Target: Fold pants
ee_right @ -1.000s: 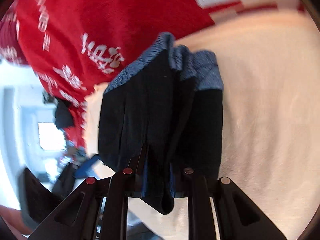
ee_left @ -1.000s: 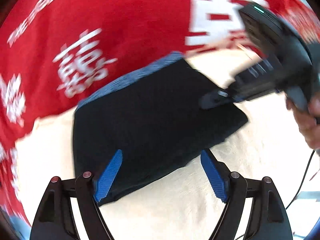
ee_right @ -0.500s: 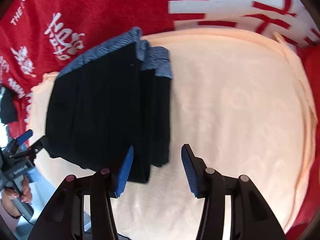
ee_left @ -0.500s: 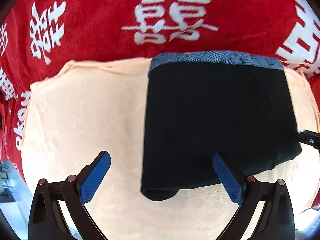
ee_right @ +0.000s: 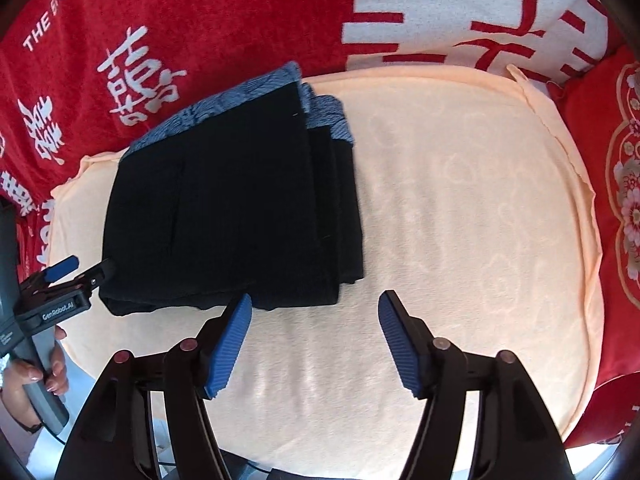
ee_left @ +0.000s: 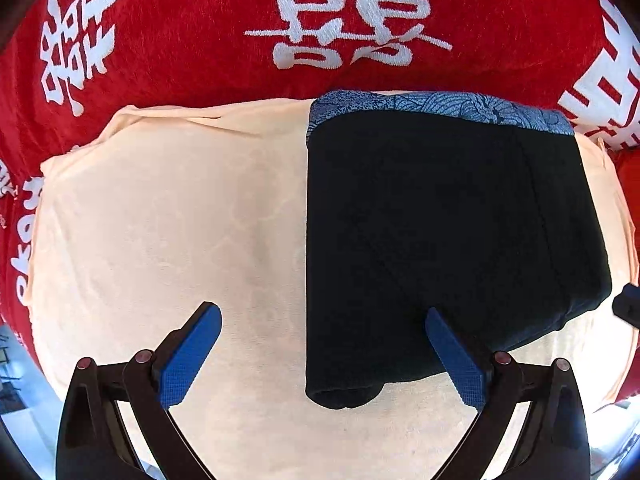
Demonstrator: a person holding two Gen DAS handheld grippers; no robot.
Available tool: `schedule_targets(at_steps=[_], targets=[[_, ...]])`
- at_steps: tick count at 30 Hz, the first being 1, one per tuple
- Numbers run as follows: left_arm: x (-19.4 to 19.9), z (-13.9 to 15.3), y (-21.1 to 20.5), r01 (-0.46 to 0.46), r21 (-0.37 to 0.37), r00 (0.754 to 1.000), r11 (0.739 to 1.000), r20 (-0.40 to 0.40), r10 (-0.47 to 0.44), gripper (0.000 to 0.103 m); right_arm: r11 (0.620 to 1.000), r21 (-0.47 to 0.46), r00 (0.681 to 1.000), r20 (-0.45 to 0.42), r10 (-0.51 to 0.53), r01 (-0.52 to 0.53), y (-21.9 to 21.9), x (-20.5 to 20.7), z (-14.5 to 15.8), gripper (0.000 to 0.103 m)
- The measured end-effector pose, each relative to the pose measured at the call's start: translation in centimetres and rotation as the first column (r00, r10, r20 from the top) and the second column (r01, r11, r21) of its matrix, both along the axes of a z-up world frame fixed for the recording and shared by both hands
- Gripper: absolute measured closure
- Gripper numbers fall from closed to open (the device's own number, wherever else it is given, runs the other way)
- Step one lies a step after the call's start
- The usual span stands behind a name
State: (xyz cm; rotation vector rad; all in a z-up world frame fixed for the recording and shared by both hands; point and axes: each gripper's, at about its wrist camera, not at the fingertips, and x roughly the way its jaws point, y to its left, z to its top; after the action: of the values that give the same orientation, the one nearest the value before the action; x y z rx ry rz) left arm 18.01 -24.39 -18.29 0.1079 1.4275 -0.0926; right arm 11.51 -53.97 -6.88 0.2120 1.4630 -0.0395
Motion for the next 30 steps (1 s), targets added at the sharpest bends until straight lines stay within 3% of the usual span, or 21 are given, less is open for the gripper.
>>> schedule_targets(at_steps=[2, 15, 21, 27, 30], targets=[[0.1, 0.1, 0.4, -0.009, -0.011, 1.000, 1.000, -0.001, 0.009, 0.001, 1.000, 0.003, 1.000, 0.001, 0.013, -0.013, 0.3, 0.2, 0.0, 0.024], [2.0, -0.2, 1.0, -0.040, -0.026, 0.999, 0.999, -0.009, 0.040, 0.001, 0.999, -0.009, 0.999, -0.037, 0.036, -0.037, 0.1, 1.9, -1.4, 0.024], [3.0, -0.6, 1.3, -0.030, -0.044, 1.000, 0.999, -0.007, 0.030, 0.001, 0.999, 0.035, 0.999, -0.025, 0.030, -0.029, -1.1, 2.1, -1.8, 0.024], [4.3, -1.1, 2.5, -0.057, -0.123, 0.998, 0.991, -0.044, 0.052, 0.001, 0.997, 0.078, 1.000, -0.015, 0.002, -0.001, -2.9, 3.0, -2.2, 0.024], [4.5, -0.8, 2.2, -0.043, -0.084, 0.999, 0.996, -0.013, 0.042, 0.001, 0.996, 0.085, 1.000, -0.010, -0.025, 0.026, -3.5, 3.4, -2.2, 0.024]])
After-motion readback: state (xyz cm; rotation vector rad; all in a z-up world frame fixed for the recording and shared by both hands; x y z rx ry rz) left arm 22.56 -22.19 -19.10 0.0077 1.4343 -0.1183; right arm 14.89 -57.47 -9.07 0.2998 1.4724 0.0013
